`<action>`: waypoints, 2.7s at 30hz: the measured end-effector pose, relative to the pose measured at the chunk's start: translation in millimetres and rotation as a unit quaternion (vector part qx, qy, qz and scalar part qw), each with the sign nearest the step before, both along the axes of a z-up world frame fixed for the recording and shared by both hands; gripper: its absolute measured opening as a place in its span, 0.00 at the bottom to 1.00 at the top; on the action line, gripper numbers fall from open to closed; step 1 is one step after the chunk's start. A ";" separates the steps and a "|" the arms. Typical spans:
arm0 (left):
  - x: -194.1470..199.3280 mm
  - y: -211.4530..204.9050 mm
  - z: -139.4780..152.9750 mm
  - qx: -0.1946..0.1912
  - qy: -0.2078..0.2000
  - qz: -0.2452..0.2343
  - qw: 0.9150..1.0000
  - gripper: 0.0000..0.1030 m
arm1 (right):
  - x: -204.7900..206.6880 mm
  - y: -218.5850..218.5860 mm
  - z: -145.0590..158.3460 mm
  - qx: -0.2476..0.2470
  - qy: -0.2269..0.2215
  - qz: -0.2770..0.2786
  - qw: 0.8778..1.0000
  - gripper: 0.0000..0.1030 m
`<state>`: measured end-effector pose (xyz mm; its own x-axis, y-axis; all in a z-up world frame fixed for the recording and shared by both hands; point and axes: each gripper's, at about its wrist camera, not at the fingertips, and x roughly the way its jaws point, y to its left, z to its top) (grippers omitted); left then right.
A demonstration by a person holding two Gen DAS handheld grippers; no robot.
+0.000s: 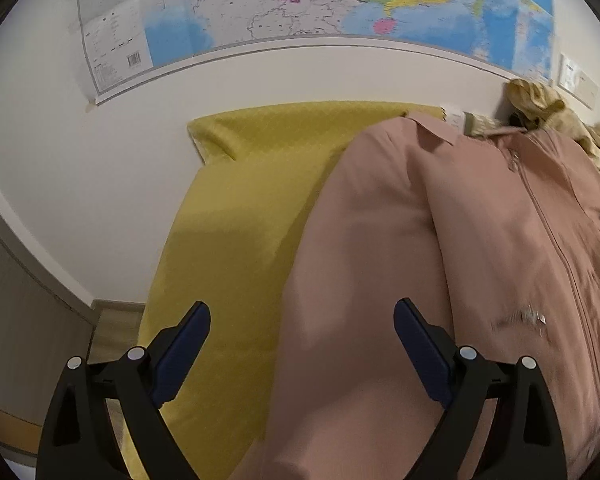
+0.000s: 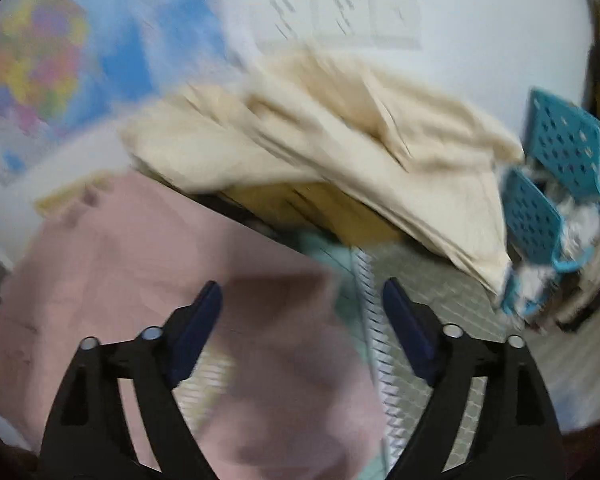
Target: Fold large clothes
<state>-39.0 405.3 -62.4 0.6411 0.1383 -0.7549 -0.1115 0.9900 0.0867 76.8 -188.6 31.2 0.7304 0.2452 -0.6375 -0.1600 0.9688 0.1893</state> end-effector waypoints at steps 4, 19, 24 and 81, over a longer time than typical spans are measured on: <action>-14.9 -7.9 -19.8 -0.005 0.044 -0.041 0.998 0.92 | -7.1 35.3 3.8 0.030 -0.011 0.068 0.997 0.92; -22.6 59.4 46.1 0.113 -0.005 0.165 0.980 0.56 | -11.8 110.6 -34.1 0.052 0.044 0.172 0.983 0.88; -37.6 51.9 25.3 0.078 0.000 0.153 0.985 0.72 | -21.2 112.7 -52.0 0.054 0.078 0.195 0.976 0.90; 47.9 -199.1 52.3 -0.122 -0.075 -0.272 0.952 0.85 | -25.8 185.9 62.0 0.177 0.098 0.445 0.873 0.17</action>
